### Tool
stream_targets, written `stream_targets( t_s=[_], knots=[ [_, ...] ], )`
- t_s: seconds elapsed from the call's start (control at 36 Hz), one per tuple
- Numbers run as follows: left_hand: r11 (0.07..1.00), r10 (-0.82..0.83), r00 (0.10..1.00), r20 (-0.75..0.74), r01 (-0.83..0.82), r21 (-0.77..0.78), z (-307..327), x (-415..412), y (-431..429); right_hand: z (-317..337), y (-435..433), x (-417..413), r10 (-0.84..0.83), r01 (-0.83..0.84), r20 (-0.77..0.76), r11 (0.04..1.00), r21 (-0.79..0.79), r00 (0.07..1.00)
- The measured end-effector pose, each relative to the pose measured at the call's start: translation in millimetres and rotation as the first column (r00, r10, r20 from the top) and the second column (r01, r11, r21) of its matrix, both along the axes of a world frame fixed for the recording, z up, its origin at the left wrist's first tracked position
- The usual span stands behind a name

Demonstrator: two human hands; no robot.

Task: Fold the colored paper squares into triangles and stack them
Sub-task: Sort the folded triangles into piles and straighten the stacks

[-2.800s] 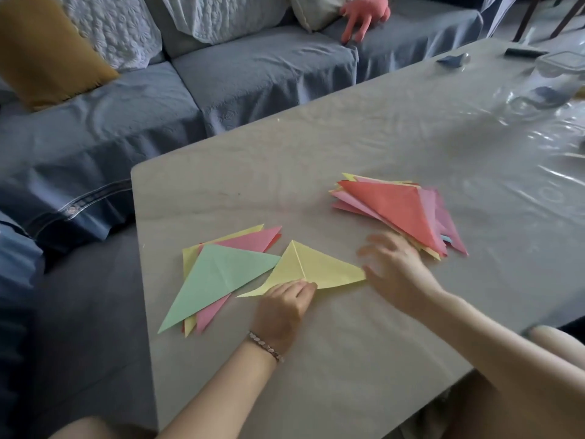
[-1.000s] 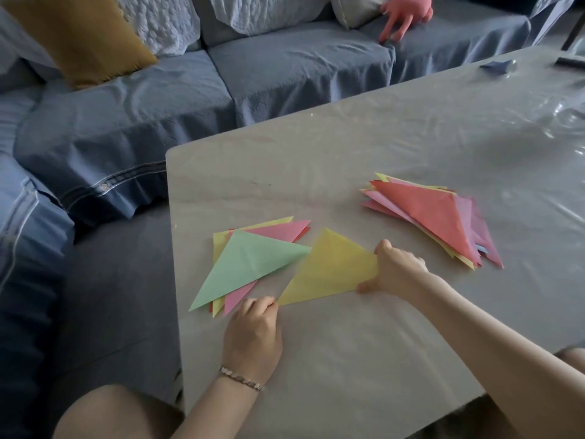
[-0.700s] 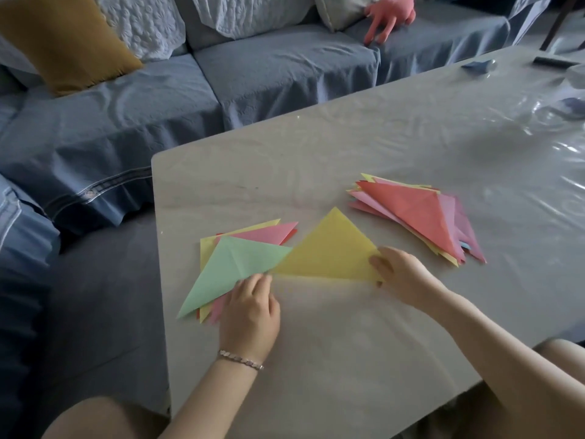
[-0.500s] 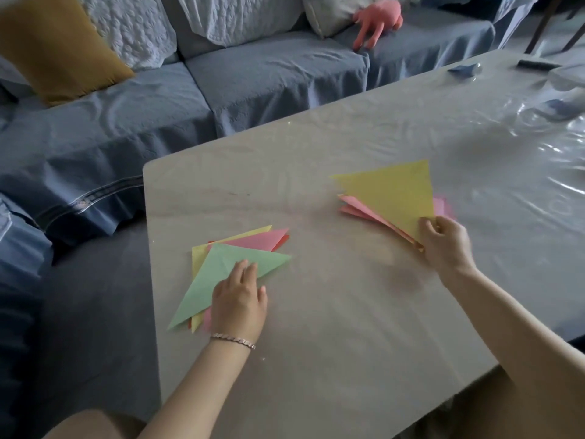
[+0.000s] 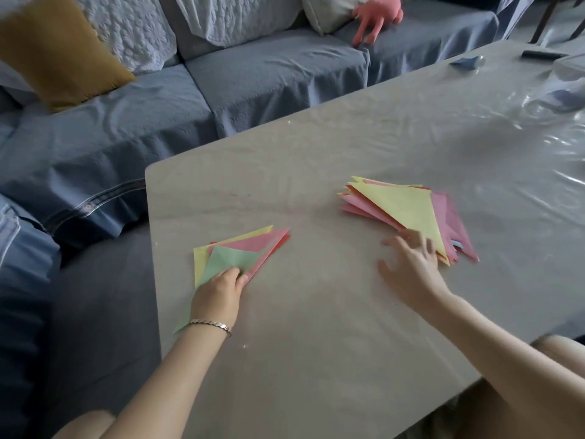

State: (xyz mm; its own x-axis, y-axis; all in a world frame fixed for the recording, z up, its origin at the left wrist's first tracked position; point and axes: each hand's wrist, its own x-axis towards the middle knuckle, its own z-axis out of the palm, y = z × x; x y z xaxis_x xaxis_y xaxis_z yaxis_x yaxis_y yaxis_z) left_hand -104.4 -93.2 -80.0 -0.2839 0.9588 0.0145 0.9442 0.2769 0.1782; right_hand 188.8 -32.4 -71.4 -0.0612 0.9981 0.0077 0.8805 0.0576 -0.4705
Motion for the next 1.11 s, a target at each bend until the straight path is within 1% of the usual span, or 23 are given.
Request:
stream_targets(
  t_s=[0.06, 0.08, 0.14, 0.19, 0.25, 0.31, 0.33, 0.39, 0.5, 0.58, 0.67, 0.72, 0.83, 0.89, 0.94, 1.03, 1.11],
  knots=[
    [0.996, -0.027, 0.998, -0.064, 0.032, 0.078, 6.6, -1.2, -1.0, -1.5, -10.9, -9.7, 0.083, -0.083, -0.024, 0.996, -0.024, 0.996],
    [0.985, -0.083, 0.989, -0.126, 0.1, 0.138, 9.2, -0.8, -1.7, -1.2, -15.5, -14.1, 0.12, -0.122, -0.035, 0.992, -0.038, 0.992],
    [0.924, -0.195, 0.945, -0.264, 0.267, 0.273, 11.8, 4.4, -4.5, 0.6, -22.6, -21.6, 0.193, -0.195, -0.045, 0.98, -0.043, 0.98],
    [0.852, -0.272, 0.915, -0.299, 0.374, 0.368, 10.6, 15.7, -5.7, 3.5, -28.1, -27.5, 0.249, -0.249, -0.07, 0.968, 0.014, 0.966],
    [0.814, -0.323, 0.907, -0.27, 0.412, 0.41, 6.2, 31.5, -5.9, 5.4, -32.8, -31.7, 0.287, -0.273, -0.099, 0.953, 0.134, 0.953],
    [0.788, -0.406, 0.886, -0.225, 0.464, 0.404, -1.9, 49.3, -5.0, 3.7, -36.7, -33.6, 0.318, -0.281, -0.097, 0.917, 0.283, 0.943],
    [0.777, -0.449, 0.872, -0.198, 0.49, 0.395, -4.6, 58.4, -3.8, 2.7, -38.4, -33.5, 0.338, -0.292, -0.086, 0.897, 0.332, 0.937],
    [0.762, -0.491, 0.854, -0.169, 0.516, 0.392, -7.5, 76.1, -0.6, -0.8, -41.4, -31.9, 0.408, -0.37, -0.029, 0.855, 0.363, 0.913],
    [0.783, -0.503, 0.85, -0.155, 0.524, 0.336, -12.0, 101.1, 5.0, -19.6, -47.4, -25.2, 0.541, -0.541, 0.082, 0.798, 0.264, 0.837],
    [0.772, -0.562, 0.82, -0.107, 0.567, 0.286, -22.4, 105.3, 4.0, -32.5, -54.9, -19.6, 0.559, -0.578, 0.144, 0.79, 0.204, 0.816],
    [0.751, -0.62, 0.784, -0.027, 0.603, 0.269, -25.0, 97.9, -4.5, -36.8, -61.1, -17.4, 0.549, -0.584, 0.211, 0.793, 0.172, 0.808],
    [0.752, -0.622, 0.783, 0.004, 0.595, 0.282, -25.4, 89.8, -11.4, -37.2, -64.5, -20.1, 0.552, -0.587, 0.212, 0.793, 0.166, 0.806],
    [0.753, -0.616, 0.788, -0.003, 0.589, 0.294, -30.8, 74.8, -28.2, -39.4, -70.8, -38.9, 0.59, -0.617, 0.183, 0.764, 0.19, 0.787],
    [0.786, -0.579, 0.815, 0.036, 0.545, 0.292, -31.9, 70.2, -36.4, -41.7, -73.8, -48.2, 0.608, -0.619, 0.121, 0.76, 0.197, 0.785],
    [0.815, -0.544, 0.837, 0.052, 0.513, 0.271, -33.0, 66.5, -43.1, -43.8, -73.9, -53.9, 0.597, -0.602, 0.094, 0.768, 0.22, 0.797],
    [0.847, -0.509, 0.857, 0.078, 0.483, 0.221, -34.9, 64.0, -49.9, -45.7, -73.9, -57.5, 0.556, -0.565, 0.111, 0.784, 0.256, 0.823],
    [0.874, -0.47, 0.877, 0.101, 0.446, 0.194, -38.1, 64.8, -52.0, -46.9, -76.6, -59.9, 0.527, -0.546, 0.15, 0.779, 0.309, 0.837]
  ],
)
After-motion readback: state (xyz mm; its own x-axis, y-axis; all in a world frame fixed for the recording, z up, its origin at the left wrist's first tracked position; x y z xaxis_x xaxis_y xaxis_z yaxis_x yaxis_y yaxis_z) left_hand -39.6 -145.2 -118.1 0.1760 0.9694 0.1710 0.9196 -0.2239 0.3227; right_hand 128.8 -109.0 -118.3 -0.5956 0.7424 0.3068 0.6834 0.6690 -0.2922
